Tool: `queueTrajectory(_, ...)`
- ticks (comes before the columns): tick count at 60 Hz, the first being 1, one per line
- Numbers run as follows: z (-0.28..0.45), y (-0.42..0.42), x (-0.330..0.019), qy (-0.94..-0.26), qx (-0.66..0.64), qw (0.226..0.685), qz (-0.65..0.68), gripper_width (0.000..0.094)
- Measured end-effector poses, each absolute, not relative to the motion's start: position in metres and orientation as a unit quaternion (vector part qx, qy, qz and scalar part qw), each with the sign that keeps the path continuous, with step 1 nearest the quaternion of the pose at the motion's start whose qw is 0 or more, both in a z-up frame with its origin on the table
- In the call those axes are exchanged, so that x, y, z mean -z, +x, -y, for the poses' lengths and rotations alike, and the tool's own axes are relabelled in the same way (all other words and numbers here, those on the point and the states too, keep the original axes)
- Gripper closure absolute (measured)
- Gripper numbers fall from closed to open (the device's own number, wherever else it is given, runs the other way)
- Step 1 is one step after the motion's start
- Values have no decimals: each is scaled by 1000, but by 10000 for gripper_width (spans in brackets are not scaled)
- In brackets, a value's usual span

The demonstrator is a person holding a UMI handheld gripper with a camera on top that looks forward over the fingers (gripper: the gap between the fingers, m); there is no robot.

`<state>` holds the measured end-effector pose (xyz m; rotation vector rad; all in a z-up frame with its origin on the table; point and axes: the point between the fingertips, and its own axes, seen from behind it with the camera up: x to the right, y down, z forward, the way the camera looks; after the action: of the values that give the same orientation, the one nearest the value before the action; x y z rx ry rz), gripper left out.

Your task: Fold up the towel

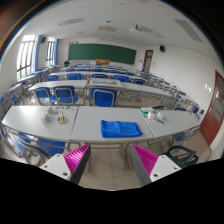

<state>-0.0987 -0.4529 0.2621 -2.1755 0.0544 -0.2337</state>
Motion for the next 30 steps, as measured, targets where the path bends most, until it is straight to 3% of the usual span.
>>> queueTrajectory(15,420,-96,-219,-896,74,437,-17,81)
queueTrajectory(30,284,-95,-130,-897,42,440,10,82)
